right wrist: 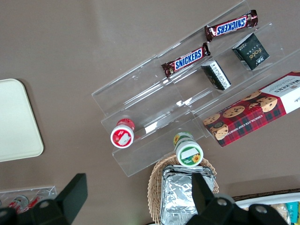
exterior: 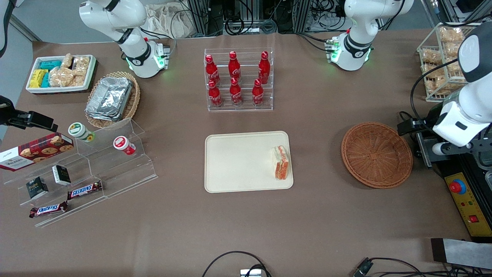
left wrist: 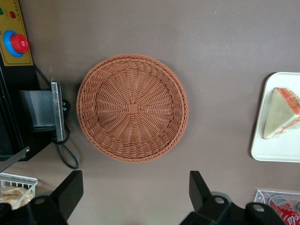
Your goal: Place sandwich from basket to tray
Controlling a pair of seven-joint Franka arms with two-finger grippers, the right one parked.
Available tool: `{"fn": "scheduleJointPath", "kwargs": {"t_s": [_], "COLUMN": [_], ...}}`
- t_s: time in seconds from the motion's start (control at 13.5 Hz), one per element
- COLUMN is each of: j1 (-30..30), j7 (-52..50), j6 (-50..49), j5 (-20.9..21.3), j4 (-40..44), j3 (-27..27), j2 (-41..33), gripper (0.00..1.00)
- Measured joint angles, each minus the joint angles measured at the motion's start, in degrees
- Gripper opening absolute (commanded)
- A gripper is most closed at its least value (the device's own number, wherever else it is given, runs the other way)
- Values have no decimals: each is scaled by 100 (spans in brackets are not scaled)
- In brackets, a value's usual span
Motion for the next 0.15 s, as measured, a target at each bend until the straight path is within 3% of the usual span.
{"fn": "scheduleJointPath", "kwargs": {"t_s": [0.15], "j1": [-27], "j7": [261], "j6": [-3], "j5": [-3], "j4": [12], "j3": [42], "j2": [-6], "gripper": [100]}}
